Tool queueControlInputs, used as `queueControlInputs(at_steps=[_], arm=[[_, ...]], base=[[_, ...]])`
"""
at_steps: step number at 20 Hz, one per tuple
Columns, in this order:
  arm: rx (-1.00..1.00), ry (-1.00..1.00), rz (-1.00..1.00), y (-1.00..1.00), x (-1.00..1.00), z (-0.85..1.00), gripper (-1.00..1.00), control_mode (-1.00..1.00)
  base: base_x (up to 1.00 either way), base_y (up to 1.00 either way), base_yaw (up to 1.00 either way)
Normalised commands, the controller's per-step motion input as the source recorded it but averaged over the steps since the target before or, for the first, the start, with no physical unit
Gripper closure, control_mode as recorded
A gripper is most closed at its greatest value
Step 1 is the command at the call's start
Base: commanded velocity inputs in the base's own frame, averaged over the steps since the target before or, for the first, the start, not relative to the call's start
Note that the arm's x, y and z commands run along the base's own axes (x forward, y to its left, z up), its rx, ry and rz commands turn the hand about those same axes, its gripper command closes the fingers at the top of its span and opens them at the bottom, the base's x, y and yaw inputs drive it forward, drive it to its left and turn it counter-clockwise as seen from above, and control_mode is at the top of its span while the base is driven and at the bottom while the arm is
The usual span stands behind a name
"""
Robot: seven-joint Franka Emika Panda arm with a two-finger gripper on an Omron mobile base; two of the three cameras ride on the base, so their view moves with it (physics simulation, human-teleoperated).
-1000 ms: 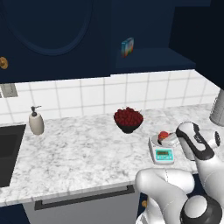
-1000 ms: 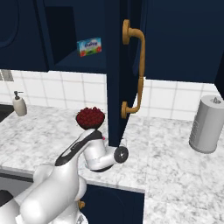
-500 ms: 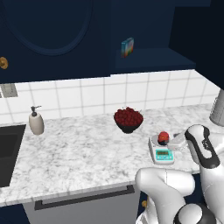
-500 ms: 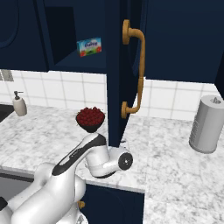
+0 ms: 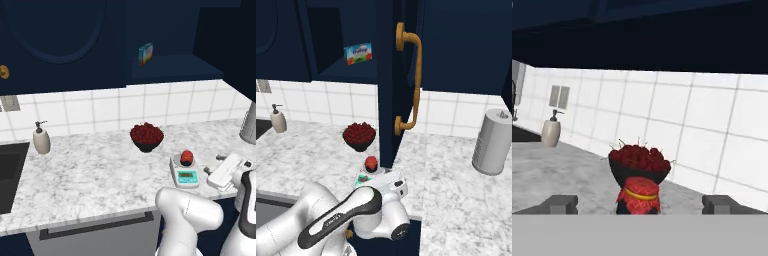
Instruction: Pick the jam and place it on the digital scale for weighing, and close the cabinet.
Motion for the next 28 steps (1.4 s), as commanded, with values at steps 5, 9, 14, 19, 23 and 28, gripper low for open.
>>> queueControlInputs(at_steps=[5, 9, 14, 19, 23, 28], arm=[[0.11, -0.45, 0.00, -0.67, -0.28, 0.92, -1.00, -1.00], [0.16, -0.28, 0.00, -0.96, -0.21, 0.83, -1.00, -1.00], [0.17, -0.23, 0.00, -1.00, -0.35, 0.66, -1.00, -1.00], [0.08, -0.13, 0.00, -1.00, -0.48, 0.51, -1.00, -1.00], [0.03, -0.07, 0.00, -1.00, -0.41, 0.12, -1.00, -1.00], [0.02, -0.12, 0.00, -0.87, -0.23, 0.30, -1.00, -1.00]], base=[[0.00, 0.00, 0.00], [0.00, 0.00, 0.00], [0.00, 0.00, 0.00], [0.00, 0.00, 0.00], [0.00, 0.00, 0.00], [0.00, 0.00, 0.00]])
